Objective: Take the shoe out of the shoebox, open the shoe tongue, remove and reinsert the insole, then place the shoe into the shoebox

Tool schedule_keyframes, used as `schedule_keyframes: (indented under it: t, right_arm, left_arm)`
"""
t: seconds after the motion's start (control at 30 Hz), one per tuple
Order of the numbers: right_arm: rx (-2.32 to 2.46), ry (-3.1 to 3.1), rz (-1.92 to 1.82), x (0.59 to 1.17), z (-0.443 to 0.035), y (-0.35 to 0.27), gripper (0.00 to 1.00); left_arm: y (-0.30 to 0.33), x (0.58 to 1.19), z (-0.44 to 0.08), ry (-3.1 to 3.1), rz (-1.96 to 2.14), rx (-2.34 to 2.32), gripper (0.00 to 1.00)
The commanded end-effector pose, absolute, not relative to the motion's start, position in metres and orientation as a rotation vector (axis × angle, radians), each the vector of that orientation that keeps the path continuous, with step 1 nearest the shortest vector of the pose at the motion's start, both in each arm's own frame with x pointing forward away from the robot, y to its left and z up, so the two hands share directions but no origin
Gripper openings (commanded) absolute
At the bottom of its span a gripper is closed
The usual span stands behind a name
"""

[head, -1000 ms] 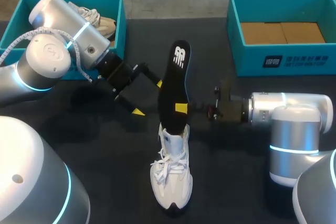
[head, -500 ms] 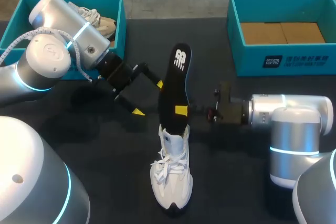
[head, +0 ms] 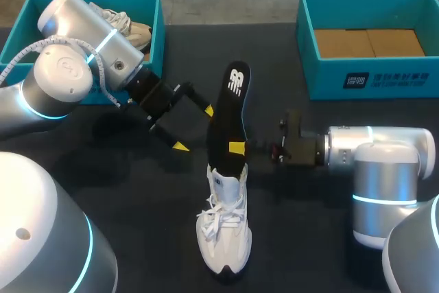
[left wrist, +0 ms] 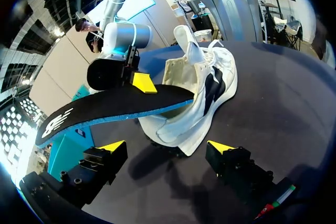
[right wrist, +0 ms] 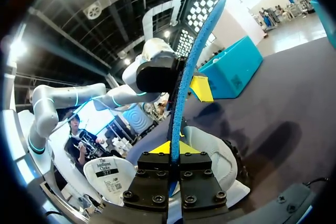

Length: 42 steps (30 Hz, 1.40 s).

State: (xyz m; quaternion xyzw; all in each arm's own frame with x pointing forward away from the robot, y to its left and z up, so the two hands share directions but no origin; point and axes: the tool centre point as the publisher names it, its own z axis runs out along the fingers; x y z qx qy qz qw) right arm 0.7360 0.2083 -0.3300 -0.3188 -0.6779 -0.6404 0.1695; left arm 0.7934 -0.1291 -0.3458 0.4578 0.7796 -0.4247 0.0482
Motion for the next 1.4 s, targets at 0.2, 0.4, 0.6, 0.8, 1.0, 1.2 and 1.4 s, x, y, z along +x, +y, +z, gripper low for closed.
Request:
schedule_keyframes:
  t: [0.2, 0.4, 0.6, 0.8, 1.0, 1.2, 1.4]
  right_arm:
    - [-0.906, -1.929, -1.791, 0.732, -0.335, 0.209, 0.00]
    - [-0.911, -1.923, -1.780, 0.730, -0.340, 0.208, 0.00]
    - [-0.886, -1.915, -1.797, 0.727, -0.342, 0.207, 0.00]
    - [-0.859, -1.918, -1.803, 0.725, -0.342, 0.207, 0.00]
    - [-0.859, -1.912, -1.784, 0.723, -0.344, 0.208, 0.00]
    - [-0.842, -1.917, -1.786, 0.719, -0.345, 0.209, 0.00]
    - [-0.833, -1.912, -1.788, 0.714, -0.350, 0.212, 0.00]
  left_arm:
    - [-0.130, 0.794, -0.346, 2.379, -1.292, 1.400, 1.00]
    - [-0.130, 0.794, -0.346, 2.379, -1.292, 1.400, 1.00]
    - [-0.130, 0.794, -0.346, 2.379, -1.292, 1.400, 1.00]
    - [-0.130, 0.794, -0.346, 2.379, -1.292, 1.400, 1.00]
    - [-0.130, 0.794, -0.346, 2.379, -1.292, 1.400, 1.00]
    - [-0.130, 0.794, -0.346, 2.379, -1.292, 1.400, 1.00]
    - [-0.130, 0.794, -0.346, 2.379, -1.292, 1.400, 1.00]
